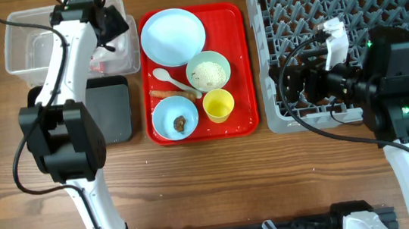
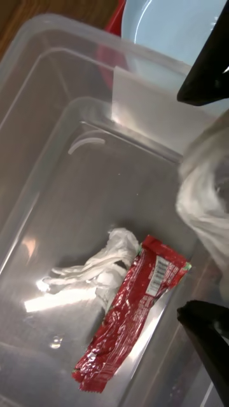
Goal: Sort waste into correct bins and load items into the dishwasher rack
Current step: 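Carry the tissue with the left gripper into the clear bin, release, then grasp the yellow cup with the left gripper and lift it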
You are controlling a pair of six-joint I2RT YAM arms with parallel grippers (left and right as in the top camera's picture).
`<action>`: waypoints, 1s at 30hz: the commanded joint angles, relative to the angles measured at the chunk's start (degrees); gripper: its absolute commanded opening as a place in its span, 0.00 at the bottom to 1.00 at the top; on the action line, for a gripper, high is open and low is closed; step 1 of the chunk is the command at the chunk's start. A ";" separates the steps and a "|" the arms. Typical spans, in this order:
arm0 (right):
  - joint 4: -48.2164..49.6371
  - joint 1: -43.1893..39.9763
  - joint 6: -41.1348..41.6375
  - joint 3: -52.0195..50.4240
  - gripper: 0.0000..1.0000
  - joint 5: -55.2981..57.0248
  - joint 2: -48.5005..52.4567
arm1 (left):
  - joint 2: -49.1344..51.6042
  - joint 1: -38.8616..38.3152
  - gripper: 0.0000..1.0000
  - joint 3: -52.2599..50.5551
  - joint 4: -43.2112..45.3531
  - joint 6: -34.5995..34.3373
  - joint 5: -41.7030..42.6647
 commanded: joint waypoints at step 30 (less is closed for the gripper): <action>0.33 0.39 0.90 1.22 1.00 -0.52 0.42 | -15.26 -20.48 0.77 -1.20 -42.36 2.38 8.66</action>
